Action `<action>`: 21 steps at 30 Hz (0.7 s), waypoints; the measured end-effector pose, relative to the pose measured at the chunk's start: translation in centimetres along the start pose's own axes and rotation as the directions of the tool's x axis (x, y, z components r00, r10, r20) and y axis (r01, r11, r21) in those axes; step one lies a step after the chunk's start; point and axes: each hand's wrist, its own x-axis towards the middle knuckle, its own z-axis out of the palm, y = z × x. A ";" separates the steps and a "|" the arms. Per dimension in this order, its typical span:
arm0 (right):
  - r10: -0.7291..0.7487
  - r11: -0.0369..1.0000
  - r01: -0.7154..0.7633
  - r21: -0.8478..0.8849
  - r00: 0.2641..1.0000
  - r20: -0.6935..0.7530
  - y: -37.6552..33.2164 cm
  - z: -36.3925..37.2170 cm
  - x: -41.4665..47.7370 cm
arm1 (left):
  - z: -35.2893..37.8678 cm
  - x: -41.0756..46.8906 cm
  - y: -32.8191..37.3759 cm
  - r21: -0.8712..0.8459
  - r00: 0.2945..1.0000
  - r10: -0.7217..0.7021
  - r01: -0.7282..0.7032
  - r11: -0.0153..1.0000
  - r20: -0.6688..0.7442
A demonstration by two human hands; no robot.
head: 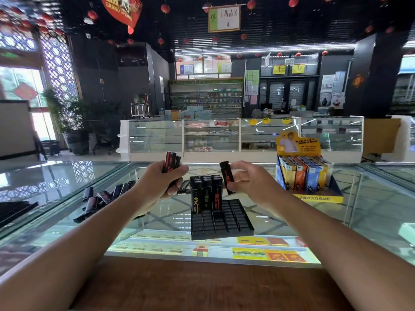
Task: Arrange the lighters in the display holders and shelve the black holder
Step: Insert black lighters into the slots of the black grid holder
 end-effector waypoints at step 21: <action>-0.037 0.998 0.039 0.048 0.999 -0.030 0.5 0.6 0.0 | -0.2 0.0 -0.3 0.094 1.000 0.006 -0.006 0.996 0.003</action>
